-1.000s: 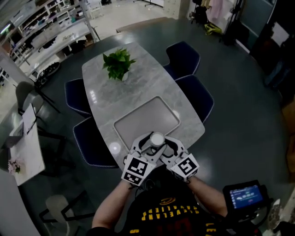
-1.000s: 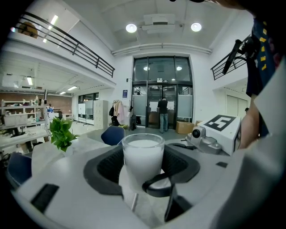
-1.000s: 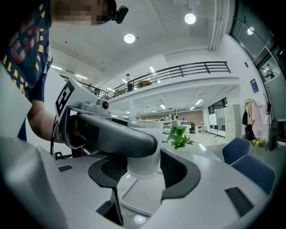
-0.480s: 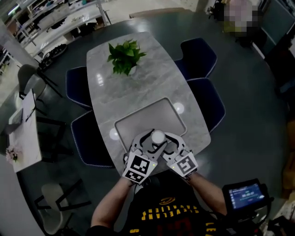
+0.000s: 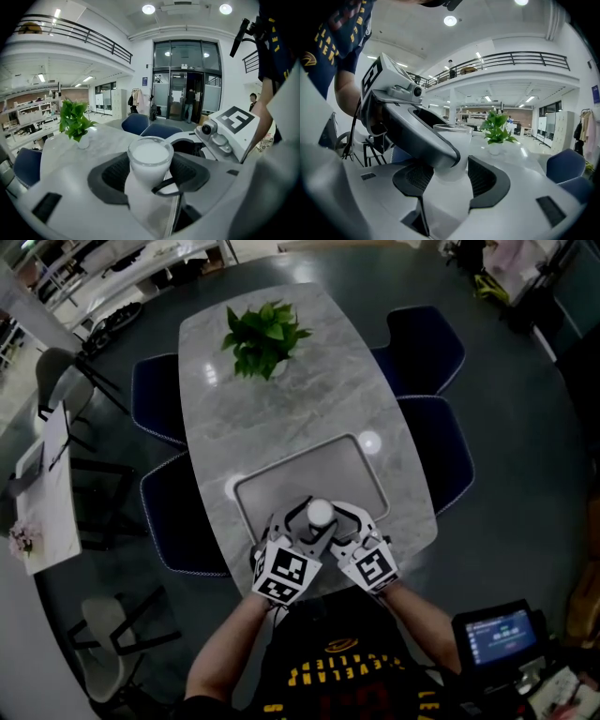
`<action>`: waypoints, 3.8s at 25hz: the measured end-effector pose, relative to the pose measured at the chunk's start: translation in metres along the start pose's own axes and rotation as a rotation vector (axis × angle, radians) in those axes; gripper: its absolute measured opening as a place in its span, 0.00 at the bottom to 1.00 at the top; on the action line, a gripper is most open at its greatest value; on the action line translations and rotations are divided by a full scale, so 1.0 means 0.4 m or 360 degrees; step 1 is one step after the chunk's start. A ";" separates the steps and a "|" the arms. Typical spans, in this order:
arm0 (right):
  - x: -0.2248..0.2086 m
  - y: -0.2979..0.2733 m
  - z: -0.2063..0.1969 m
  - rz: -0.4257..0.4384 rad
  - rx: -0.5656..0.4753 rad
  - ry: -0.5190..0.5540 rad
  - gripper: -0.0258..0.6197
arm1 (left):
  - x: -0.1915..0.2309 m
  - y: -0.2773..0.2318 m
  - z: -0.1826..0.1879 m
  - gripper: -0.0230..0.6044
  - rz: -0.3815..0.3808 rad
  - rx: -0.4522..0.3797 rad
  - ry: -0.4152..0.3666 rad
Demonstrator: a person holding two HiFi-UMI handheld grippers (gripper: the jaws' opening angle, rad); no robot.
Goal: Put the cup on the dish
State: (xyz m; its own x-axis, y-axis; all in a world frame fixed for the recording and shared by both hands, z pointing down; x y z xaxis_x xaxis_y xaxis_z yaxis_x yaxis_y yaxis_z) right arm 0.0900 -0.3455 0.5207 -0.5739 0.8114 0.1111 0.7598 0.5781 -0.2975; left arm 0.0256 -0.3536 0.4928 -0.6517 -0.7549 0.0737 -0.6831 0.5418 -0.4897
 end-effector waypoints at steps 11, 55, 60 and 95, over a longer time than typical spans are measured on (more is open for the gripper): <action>-0.021 -0.073 -0.083 0.0073 0.0164 -0.0021 0.40 | 0.048 -0.067 -0.075 0.45 0.0065 0.0126 0.0012; -0.088 -0.180 -0.311 0.0181 0.0719 0.0170 0.40 | 0.124 -0.255 -0.266 0.45 0.0192 0.0212 0.0002; -0.113 -0.160 -0.315 0.0126 0.0708 0.0096 0.40 | 0.131 -0.257 -0.275 0.45 0.0192 0.0203 0.0029; -0.098 -0.038 -0.275 -0.0084 0.0626 -0.0094 0.40 | 0.086 -0.162 -0.296 0.45 0.0235 0.0196 0.0085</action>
State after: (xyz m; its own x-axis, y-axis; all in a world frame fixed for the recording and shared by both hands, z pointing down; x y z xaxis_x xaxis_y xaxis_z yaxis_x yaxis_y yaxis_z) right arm 0.1346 -0.3765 0.6252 -0.6346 0.7682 0.0845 0.5603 0.5326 -0.6344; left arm 0.0084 -0.3709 0.6300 -0.7607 -0.6480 0.0377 -0.5354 0.5936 -0.6008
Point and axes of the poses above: the fingertips, and each gripper's own axes: y backward along the fingers, x to its left, z out of its top, the point moved 6 cm from there along y, backward along the fingers, and after that the axes turned 2 degrees about y, right-handed, at the moved point
